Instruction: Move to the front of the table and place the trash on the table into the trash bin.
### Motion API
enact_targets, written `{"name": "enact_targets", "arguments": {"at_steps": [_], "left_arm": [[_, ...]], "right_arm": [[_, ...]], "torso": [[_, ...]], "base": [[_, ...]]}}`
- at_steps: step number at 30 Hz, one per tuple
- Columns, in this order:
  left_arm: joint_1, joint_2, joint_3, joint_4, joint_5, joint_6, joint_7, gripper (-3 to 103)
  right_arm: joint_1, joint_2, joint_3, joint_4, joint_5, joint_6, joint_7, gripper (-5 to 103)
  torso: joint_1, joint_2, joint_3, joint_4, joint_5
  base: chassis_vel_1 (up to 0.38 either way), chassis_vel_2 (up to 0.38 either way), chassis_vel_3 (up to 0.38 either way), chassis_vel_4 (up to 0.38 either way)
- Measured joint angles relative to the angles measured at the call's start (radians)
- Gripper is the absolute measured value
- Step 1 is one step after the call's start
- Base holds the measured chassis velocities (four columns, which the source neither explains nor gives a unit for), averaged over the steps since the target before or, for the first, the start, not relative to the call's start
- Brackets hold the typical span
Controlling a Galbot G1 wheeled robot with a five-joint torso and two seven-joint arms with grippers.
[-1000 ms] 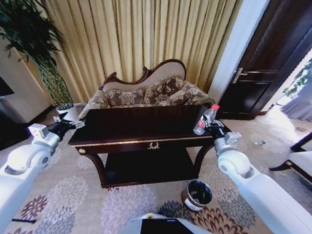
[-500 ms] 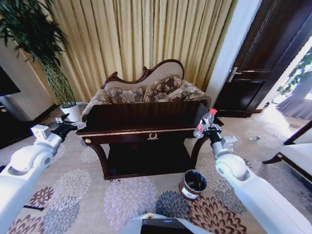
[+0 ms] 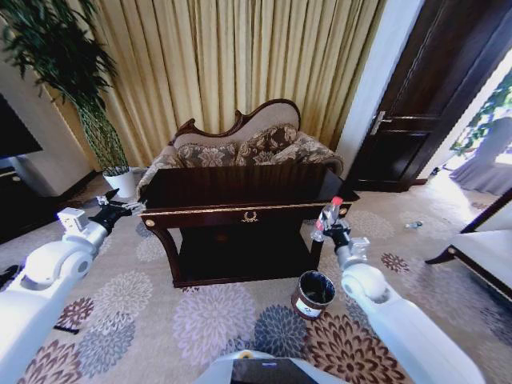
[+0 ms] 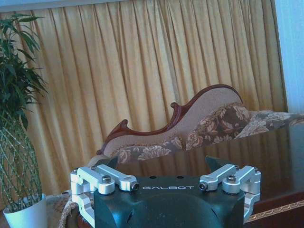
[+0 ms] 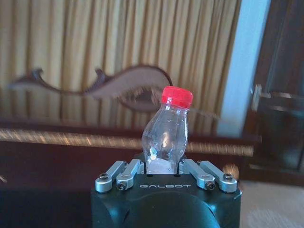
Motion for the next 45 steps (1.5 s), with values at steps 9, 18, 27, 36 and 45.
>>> {"name": "enact_targets", "arguments": {"at_steps": [9, 18, 27, 36, 45], "left_arm": [[0.016, 0.005, -0.016, -0.017, -0.005, 0.002, -0.002, 100], [0.028, 0.012, -0.016, -0.023, -0.004, 0.000, -0.001, 100], [0.031, 0.021, 0.005, -0.039, -0.002, -0.004, -0.002, 100], [0.033, 0.025, 0.014, -0.054, -0.002, -0.004, -0.012, 100], [0.029, 0.025, 0.010, -0.053, -0.003, -0.006, -0.013, 100]], "right_arm": [[0.114, 0.060, -0.032, -0.363, -0.110, 0.087, -0.084, 27], [0.136, 0.072, -0.040, -0.620, -0.231, 0.252, -0.228, 27], [0.158, 0.138, -0.023, -0.843, -0.272, 0.342, -0.245, 27], [0.162, 0.178, -0.025, -0.850, -0.279, 0.335, -0.221, 44], [0.159, 0.185, -0.030, -0.808, -0.284, 0.327, -0.203, 77]], "torso": [[-0.001, 0.000, 0.000, 0.0002, 0.0000], [-0.001, 0.000, 0.000, 0.0001, -0.0003], [0.000, 0.000, 0.000, 0.0000, -0.0003], [-0.001, 0.001, 0.000, 0.0001, -0.0004], [-0.001, 0.000, 0.000, 0.0001, -0.0002]], "base": [[0.000, 0.000, 0.000, 0.000], [0.000, 0.000, 0.000, 0.000], [0.000, 0.000, 0.000, 0.000], [0.000, 0.000, 0.000, 0.000], [0.000, 0.000, 0.000, 0.000]]}}
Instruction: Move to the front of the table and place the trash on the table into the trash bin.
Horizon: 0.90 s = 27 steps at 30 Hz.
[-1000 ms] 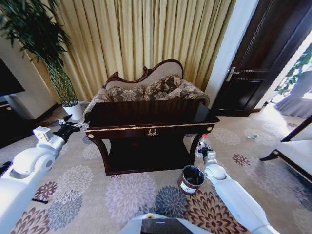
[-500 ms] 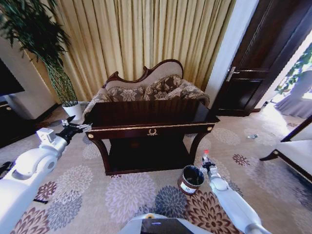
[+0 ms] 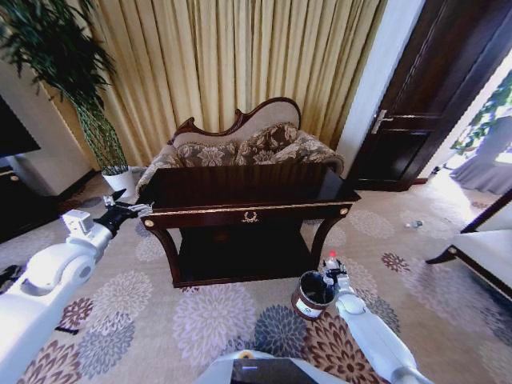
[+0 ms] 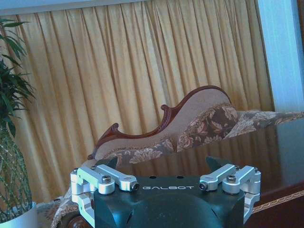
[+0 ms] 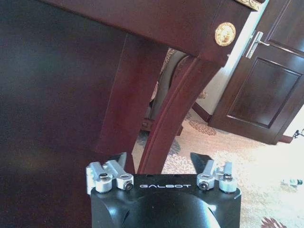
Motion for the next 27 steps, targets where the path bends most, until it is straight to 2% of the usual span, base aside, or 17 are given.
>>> {"name": "enact_targets", "arguments": {"at_steps": [3, 5, 7, 11, 12, 14, 15, 17, 19, 21, 24, 27], "left_arm": [[-0.004, -0.003, 0.004, 0.002, 0.000, 0.000, 0.000, 100], [-0.007, -0.010, 0.006, 0.004, -0.001, -0.001, -0.002, 100], [-0.008, -0.012, 0.006, 0.004, -0.002, 0.000, -0.004, 100], [-0.016, -0.031, 0.011, 0.009, -0.005, -0.007, -0.024, 100], [-0.016, -0.031, 0.011, 0.009, -0.005, -0.007, -0.024, 100], [-0.018, -0.042, 0.012, 0.015, -0.005, -0.018, -0.026, 100], [-0.018, -0.042, 0.012, 0.015, -0.005, -0.018, -0.026, 100], [-0.016, -0.050, -0.002, 0.017, -0.011, -0.019, -0.025, 100], [-0.015, -0.053, -0.010, 0.017, -0.014, -0.019, -0.025, 100], [-0.012, -0.062, -0.039, 0.015, -0.032, -0.019, -0.022, 100], [-0.009, -0.070, -0.059, 0.011, -0.042, -0.019, -0.020, 100], [0.016, -0.084, -0.110, -0.006, -0.071, -0.025, -0.011, 100]], "right_arm": [[-0.001, 0.000, 0.000, 0.015, 0.001, -0.003, 0.005, 87], [-0.017, -0.008, 0.001, 0.103, 0.038, -0.024, 0.030, 96], [-0.025, -0.015, 0.002, 0.144, 0.060, -0.032, 0.036, 99], [-0.074, -0.039, -0.006, 0.383, 0.151, -0.056, 0.110, 100], [-0.074, -0.039, -0.006, 0.383, 0.151, -0.056, 0.110, 100], [-0.098, -0.061, -0.016, 0.542, 0.191, -0.095, 0.140, 100], [-0.098, -0.061, -0.016, 0.542, 0.191, -0.095, 0.140, 100], [-0.108, -0.095, -0.026, 0.711, 0.249, -0.156, 0.186, 100], [-0.108, -0.109, -0.029, 0.779, 0.272, -0.183, 0.211, 100], [-0.110, -0.156, -0.034, 0.931, 0.341, -0.246, 0.268, 100], [-0.113, -0.193, -0.037, 1.010, 0.384, -0.280, 0.295, 100], [-0.139, -0.297, -0.034, 1.166, 0.493, -0.342, 0.317, 100]], "torso": [[0.000, 0.000, 0.000, -0.0001, 0.0000], [0.000, 0.000, 0.000, -0.0001, 0.0002], [0.000, 0.000, 0.000, 0.0000, 0.0001], [0.000, 0.000, 0.000, -0.0001, 0.0002], [0.000, 0.000, 0.000, -0.0001, 0.0002], [0.000, 0.000, 0.000, 0.0000, -0.0002], [0.000, 0.000, 0.000, 0.0000, -0.0002], [0.000, 0.000, 0.000, 0.0000, -0.0001], [0.000, 0.000, 0.000, 0.0000, -0.0003], [0.000, 0.000, 0.000, 0.0001, 0.0001], [0.000, 0.000, 0.000, 0.0001, -0.0002], [0.000, 0.000, 0.000, -0.0002, -0.0002]], "base": [[0.000, 0.000, 0.000, 0.000], [0.000, 0.000, 0.000, 0.000], [0.000, 0.000, 0.000, 0.000], [0.000, 0.000, 0.000, 0.000], [0.000, 0.000, 0.000, 0.000], [0.000, 0.000, 0.000, 0.000], [0.000, 0.000, 0.000, 0.000], [0.000, 0.000, 0.000, 0.000], [0.000, 0.000, 0.000, 0.000], [0.000, 0.000, 0.000, 0.000], [0.000, 0.000, 0.000, 0.000], [0.000, 0.000, 0.000, 0.000]]}}
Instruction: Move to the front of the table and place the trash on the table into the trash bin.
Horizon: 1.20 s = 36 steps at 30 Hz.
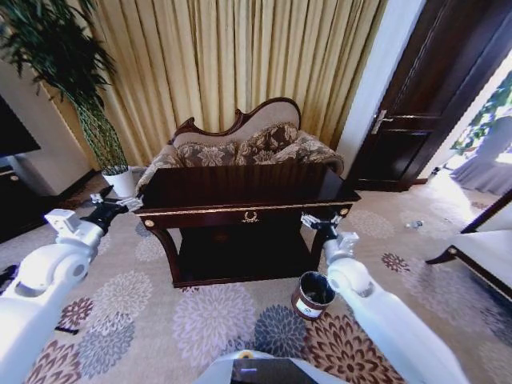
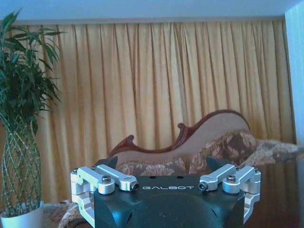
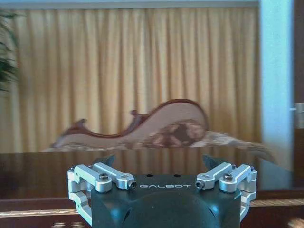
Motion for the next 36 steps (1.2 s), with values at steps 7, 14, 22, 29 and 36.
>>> {"name": "enact_targets", "arguments": {"at_steps": [7, 14, 22, 29, 36], "left_arm": [[0.016, 0.017, -0.033, 0.003, -0.031, -0.027, 0.042, 100], [-0.022, 0.055, 0.011, 0.031, -0.037, -0.037, 0.055, 100], [-0.025, 0.070, 0.023, 0.056, -0.037, -0.056, 0.085, 100], [-0.042, 0.070, 0.041, 0.127, -0.058, -0.142, 0.188, 100], [-0.028, 0.071, 0.026, 0.212, -0.061, -0.174, 0.239, 100]], "right_arm": [[-0.043, -0.086, -0.006, 0.130, 0.088, -0.019, -0.008, 100], [-0.031, -0.076, -0.028, 0.087, 0.078, -0.019, -0.045, 100], [-0.014, -0.058, -0.017, 0.017, 0.034, 0.014, -0.089, 100], [0.010, -0.035, 0.003, -0.090, 0.013, 0.102, -0.235, 100], [0.009, -0.036, 0.042, -0.163, -0.008, 0.139, -0.277, 100]], "torso": [[0.000, 0.000, 0.000, 0.0002, 0.0001], [0.000, 0.000, 0.000, 0.0001, 0.0004], [0.000, 0.000, 0.000, 0.0002, 0.0003], [0.000, 0.000, 0.000, 0.0003, 0.0001], [0.000, 0.000, 0.000, 0.0000, 0.0004]], "base": [[0.000, 0.000, 0.000, 0.000], [0.000, 0.000, 0.000, 0.000], [0.000, 0.000, 0.000, 0.000], [0.103, -0.100, -0.107, 0.107], [0.220, -0.220, -0.216, 0.206]]}}
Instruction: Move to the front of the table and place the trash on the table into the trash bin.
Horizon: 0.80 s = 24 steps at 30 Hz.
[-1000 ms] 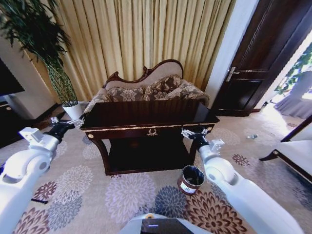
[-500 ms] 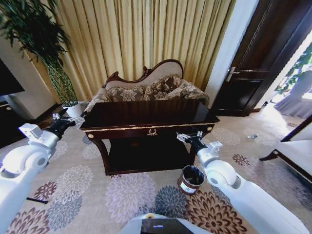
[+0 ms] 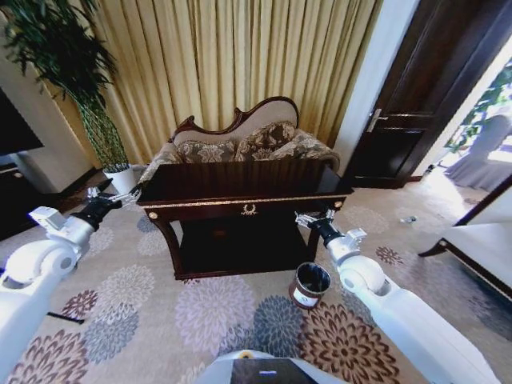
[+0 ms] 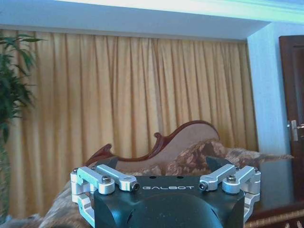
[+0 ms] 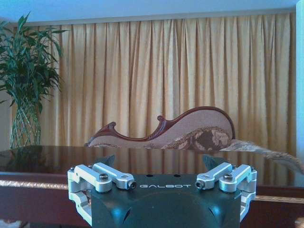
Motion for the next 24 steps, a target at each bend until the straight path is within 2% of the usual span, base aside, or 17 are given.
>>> {"name": "enact_targets", "arguments": {"at_steps": [5, 7, 22, 24], "left_arm": [[0.004, -0.008, -0.005, 0.009, -0.002, -0.003, 0.006, 100], [0.004, -0.014, -0.005, 0.004, -0.002, -0.003, 0.009, 100], [0.006, -0.011, -0.005, -0.016, 0.004, -0.004, 0.015, 100], [0.013, -0.012, -0.009, -0.026, 0.004, -0.004, 0.015, 100]], "right_arm": [[0.000, -0.008, 0.007, -0.015, -0.005, 0.012, -0.005, 100], [0.000, -0.009, 0.005, -0.014, -0.006, 0.013, -0.002, 100], [-0.011, -0.010, 0.004, -0.006, -0.019, 0.015, 0.023, 100], [-0.016, -0.010, 0.009, -0.004, -0.019, 0.015, 0.026, 100]], "torso": [[0.000, 0.000, 0.000, 0.0010, -0.0006], [0.000, 0.000, 0.000, 0.0000, -0.0001], [0.001, 0.000, 0.000, 0.0004, -0.0003], [0.001, 0.000, 0.000, -0.0005, 0.0001]], "base": [[0.234, -0.252, -0.209, 0.276], [0.240, -0.233, -0.252, 0.221], [0.182, -0.174, -0.191, 0.159], [0.161, -0.204, -0.176, 0.219]]}}
